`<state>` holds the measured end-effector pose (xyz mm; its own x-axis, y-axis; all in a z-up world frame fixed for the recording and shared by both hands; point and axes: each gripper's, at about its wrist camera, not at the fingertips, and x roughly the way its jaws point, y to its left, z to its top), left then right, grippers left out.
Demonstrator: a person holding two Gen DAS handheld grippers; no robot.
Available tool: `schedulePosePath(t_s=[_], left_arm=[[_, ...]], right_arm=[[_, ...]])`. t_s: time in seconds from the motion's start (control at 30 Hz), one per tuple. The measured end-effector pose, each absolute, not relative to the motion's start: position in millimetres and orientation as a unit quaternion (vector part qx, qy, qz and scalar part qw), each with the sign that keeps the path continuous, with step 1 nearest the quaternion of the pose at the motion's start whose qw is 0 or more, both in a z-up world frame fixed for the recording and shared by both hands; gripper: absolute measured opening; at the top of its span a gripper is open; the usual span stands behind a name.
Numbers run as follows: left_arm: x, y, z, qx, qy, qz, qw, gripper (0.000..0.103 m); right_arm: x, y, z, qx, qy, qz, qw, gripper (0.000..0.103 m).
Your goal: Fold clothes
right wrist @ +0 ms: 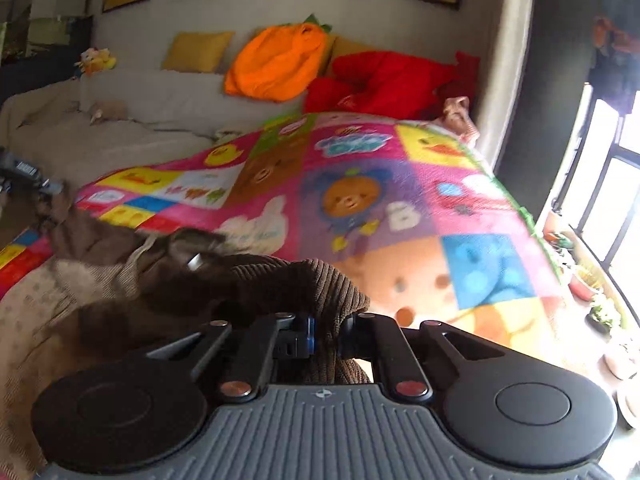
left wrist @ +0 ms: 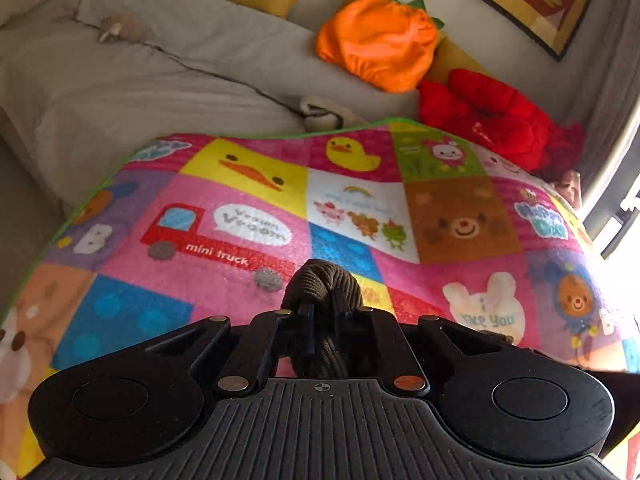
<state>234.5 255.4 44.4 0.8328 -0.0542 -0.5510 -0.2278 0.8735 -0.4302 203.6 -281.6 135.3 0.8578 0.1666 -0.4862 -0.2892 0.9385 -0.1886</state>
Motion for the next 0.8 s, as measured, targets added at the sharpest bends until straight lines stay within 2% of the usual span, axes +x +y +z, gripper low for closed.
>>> schedulePosePath(t_s=[0.07,0.2,0.27,0.33,0.37,0.4,0.43,0.47,0.53,0.6,0.8], left_arm=[[241,257,36,-0.243,0.294,0.052,0.923,0.010],[251,258,23,-0.244,0.319,0.055,0.914,0.013],[244,259,25,-0.247,0.330,0.039,0.911,0.021],[230,257,29,-0.238,0.335,0.022,0.912,0.047],[217,251,33,-0.214,0.332,0.025,0.919,0.056],[204,246,37,-0.189,0.329,0.028,0.925,0.077],[191,240,41,-0.165,0.325,0.032,0.931,0.089],[179,234,45,-0.140,0.322,0.035,0.936,0.091],[153,218,51,-0.108,0.318,0.022,0.942,0.095],[128,198,56,-0.089,0.318,-0.005,0.944,0.095],[54,133,67,-0.026,0.316,-0.091,0.944,0.100]], right_arm=[[244,-299,138,-0.115,0.233,0.077,0.963,0.008],[306,-322,107,-0.069,0.286,0.040,0.955,0.010],[317,-336,92,-0.017,0.324,0.036,0.945,0.014],[311,-351,86,0.035,0.335,0.034,0.941,0.021],[299,-356,87,0.034,0.324,0.024,0.945,0.034],[287,-361,89,0.032,0.312,0.013,0.949,0.059],[272,-363,93,0.014,0.292,-0.002,0.956,0.070],[254,-365,97,-0.011,0.273,-0.014,0.962,0.078],[220,-367,103,-0.055,0.250,-0.011,0.967,0.078],[184,-360,103,-0.074,0.262,0.047,0.961,0.083],[86,-289,57,-0.160,0.318,0.252,0.900,0.084]])
